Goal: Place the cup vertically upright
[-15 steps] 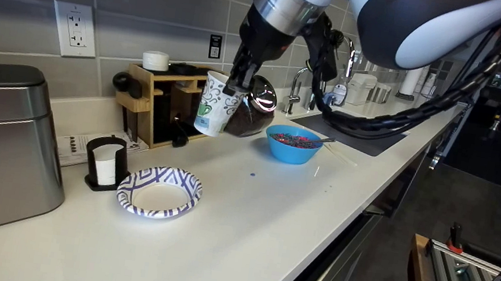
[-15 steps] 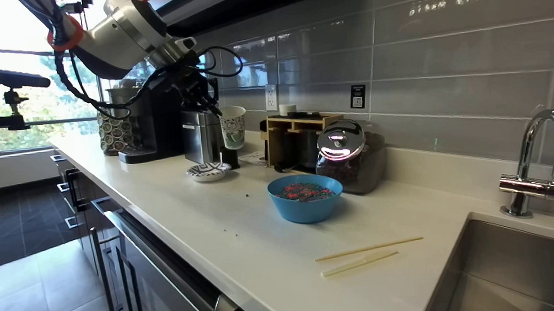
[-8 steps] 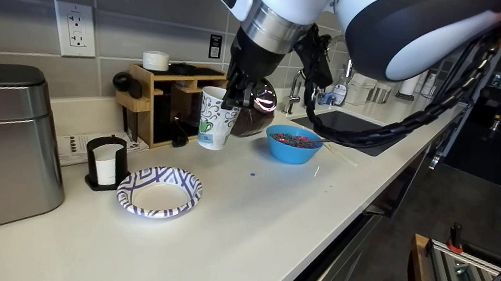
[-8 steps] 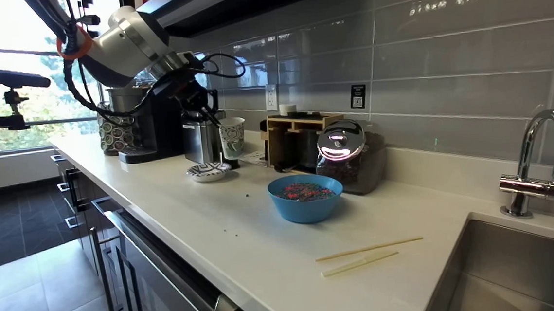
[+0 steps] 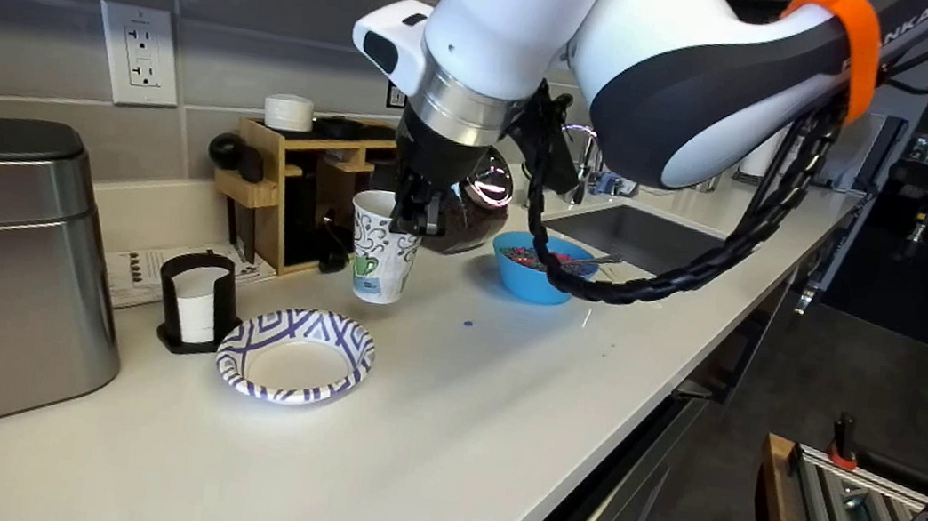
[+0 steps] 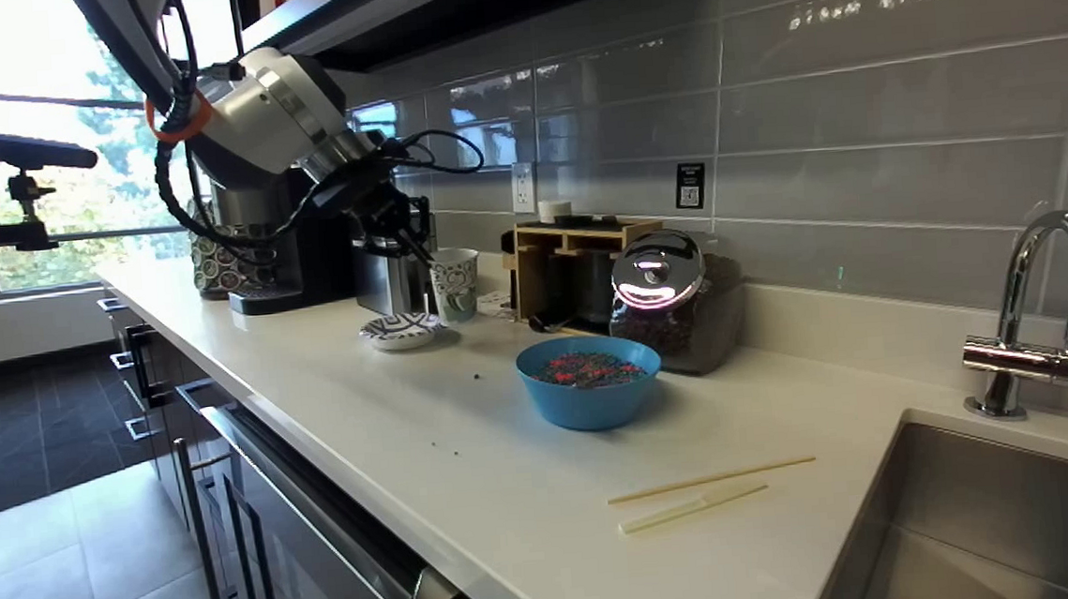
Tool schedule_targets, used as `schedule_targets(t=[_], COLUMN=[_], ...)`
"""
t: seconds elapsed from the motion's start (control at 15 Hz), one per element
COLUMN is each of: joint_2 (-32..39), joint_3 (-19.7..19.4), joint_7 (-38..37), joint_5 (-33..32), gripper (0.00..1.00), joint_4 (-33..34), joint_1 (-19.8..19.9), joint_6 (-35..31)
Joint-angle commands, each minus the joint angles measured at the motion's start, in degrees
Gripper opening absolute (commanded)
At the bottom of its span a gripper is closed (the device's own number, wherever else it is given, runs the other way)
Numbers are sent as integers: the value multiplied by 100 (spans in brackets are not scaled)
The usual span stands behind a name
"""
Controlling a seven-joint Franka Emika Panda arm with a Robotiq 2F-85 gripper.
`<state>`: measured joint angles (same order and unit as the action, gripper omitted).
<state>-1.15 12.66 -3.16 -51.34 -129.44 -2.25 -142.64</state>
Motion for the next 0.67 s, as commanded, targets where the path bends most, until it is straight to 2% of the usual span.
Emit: schedule_targets(t=[0.0,0.6], joint_2=[331,678], joint_3=[-235,-376], joint_7=[-113,13], joint_5=[-158,-72], gripper=[0,0], joint_4=[186,384], joint_1=[-187,-353], joint_6=[-35,15])
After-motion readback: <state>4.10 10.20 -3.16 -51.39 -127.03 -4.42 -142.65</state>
